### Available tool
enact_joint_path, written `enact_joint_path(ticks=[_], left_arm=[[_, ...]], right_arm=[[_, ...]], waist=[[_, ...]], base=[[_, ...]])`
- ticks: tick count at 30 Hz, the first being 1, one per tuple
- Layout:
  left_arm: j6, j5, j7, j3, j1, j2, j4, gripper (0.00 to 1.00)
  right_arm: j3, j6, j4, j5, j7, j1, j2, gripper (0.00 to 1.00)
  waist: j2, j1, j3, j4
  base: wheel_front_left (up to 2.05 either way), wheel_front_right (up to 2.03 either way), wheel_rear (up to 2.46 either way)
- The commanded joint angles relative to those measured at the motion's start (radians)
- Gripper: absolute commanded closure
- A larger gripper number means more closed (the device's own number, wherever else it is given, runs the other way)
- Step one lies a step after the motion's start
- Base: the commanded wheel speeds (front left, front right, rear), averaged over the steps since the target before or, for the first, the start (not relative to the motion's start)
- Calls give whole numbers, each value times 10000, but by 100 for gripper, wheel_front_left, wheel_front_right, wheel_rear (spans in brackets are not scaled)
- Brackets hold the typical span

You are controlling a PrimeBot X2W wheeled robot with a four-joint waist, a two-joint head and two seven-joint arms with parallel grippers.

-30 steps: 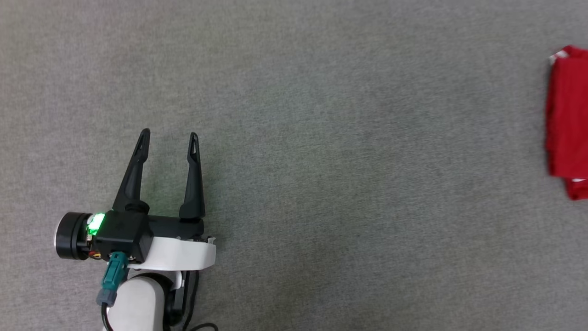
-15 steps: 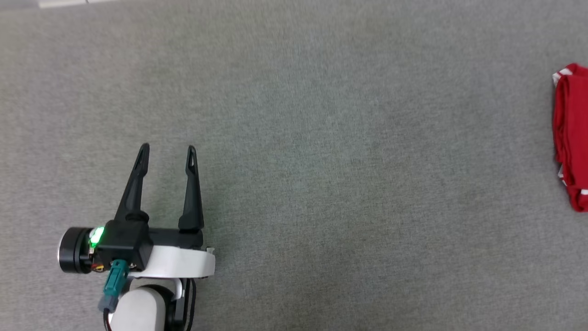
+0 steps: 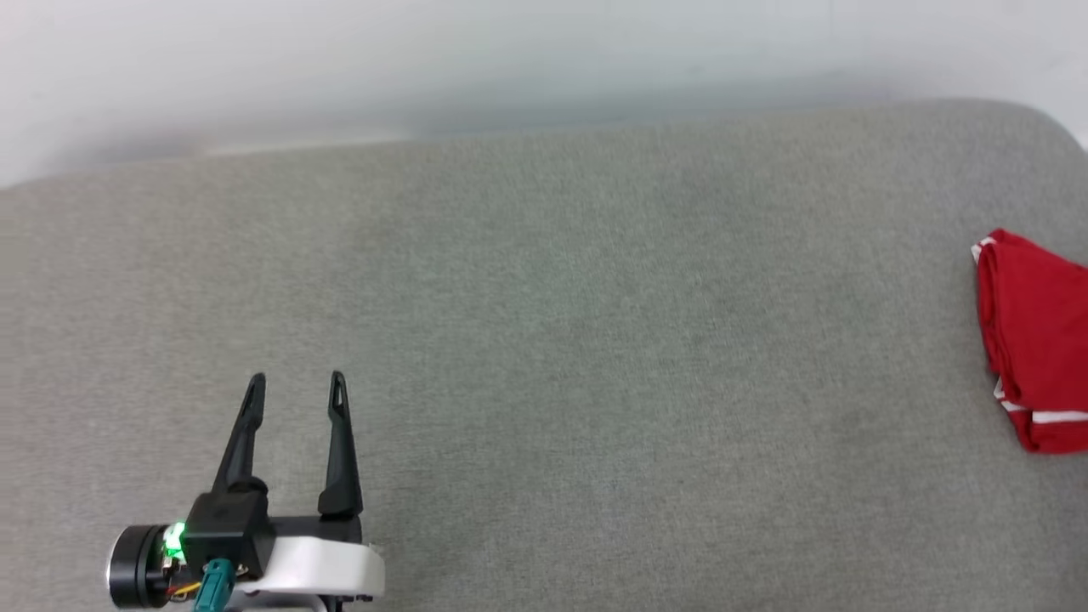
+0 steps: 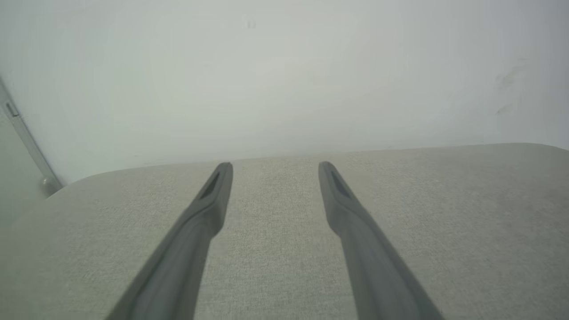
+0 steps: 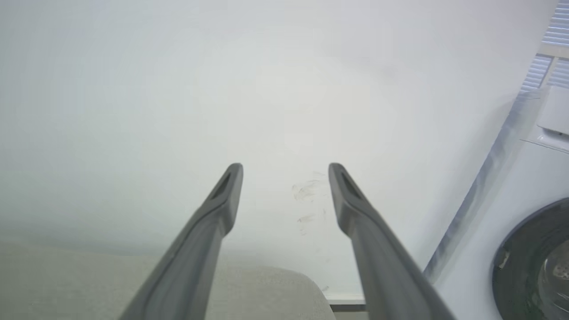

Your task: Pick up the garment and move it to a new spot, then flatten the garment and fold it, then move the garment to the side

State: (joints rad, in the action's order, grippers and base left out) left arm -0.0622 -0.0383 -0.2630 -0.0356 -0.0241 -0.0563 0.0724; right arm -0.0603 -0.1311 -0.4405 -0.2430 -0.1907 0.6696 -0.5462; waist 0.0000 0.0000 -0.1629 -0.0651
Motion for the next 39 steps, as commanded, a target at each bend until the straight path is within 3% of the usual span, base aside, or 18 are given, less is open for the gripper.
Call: enact_joint_path(ticks=[1, 10, 18, 26, 39], left_arm=[[-33, 21, -22, 17, -167, 7, 17, 0], [-61, -28, -23, 18, -584, 28, -131, 0], [76, -62, -23, 82, -801, 39, -327, 0], [191, -123, -23, 38, -942, 50, -620, 0], [498, -183, -23, -87, -1320, 61, -749, 0]], right_arm=[[-67, 7, 272, 136, -192, -317, 404, 0], [-10, 7, 2441, 760, -722, -2480, 2695, 0], [-249, 6, 3241, 1073, -739, -4499, 4097, 0], [-478, 6, 3412, 1122, -740, -6164, 4728, 0], [-642, 6, 4197, 902, -742, -8327, 4982, 0]], waist=[[0, 0, 461, 287], [0, 0, 1217, 1010], [0, 0, 1688, 1458], [0, 0, 1875, 1493], [0, 0, 2150, 1327]], base=[[0, 0, 0], [0, 0, 0], [0, 0, 0], [0, 0, 0], [0, 0, 0]])
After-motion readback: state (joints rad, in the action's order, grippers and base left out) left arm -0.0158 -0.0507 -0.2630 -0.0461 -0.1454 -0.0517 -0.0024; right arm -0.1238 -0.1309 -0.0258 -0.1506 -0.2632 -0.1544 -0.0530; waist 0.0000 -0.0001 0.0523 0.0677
